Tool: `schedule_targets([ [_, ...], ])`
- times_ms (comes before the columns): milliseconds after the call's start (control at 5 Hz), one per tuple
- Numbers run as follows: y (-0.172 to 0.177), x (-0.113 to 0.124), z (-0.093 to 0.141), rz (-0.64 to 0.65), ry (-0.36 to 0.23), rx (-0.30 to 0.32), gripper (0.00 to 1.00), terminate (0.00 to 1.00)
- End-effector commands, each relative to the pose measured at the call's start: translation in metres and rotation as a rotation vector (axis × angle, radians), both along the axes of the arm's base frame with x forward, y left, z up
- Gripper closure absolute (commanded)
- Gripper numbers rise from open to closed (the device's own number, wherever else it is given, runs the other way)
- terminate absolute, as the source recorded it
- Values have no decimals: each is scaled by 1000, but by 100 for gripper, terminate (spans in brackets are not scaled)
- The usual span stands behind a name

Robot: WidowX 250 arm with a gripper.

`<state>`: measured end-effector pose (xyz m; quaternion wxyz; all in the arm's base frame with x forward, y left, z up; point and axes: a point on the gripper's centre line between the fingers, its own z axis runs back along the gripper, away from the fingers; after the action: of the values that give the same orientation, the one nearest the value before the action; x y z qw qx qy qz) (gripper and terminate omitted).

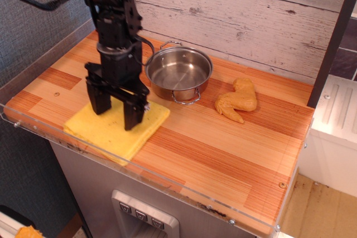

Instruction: Move the yellow cloth to in front of the metal pan

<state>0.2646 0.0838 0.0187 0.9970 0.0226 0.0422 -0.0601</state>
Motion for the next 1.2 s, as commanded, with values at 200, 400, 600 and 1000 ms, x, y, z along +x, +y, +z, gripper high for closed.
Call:
schedule_targets([
  [200,-22,9,53,-81,-142,1,0,0],
  [400,-22,6,68,-44,-191,15,0,0],
  [600,-21,4,75,1,-203,9,0,0],
  [1000,-19,4,74,23,-207,14,0,0],
])
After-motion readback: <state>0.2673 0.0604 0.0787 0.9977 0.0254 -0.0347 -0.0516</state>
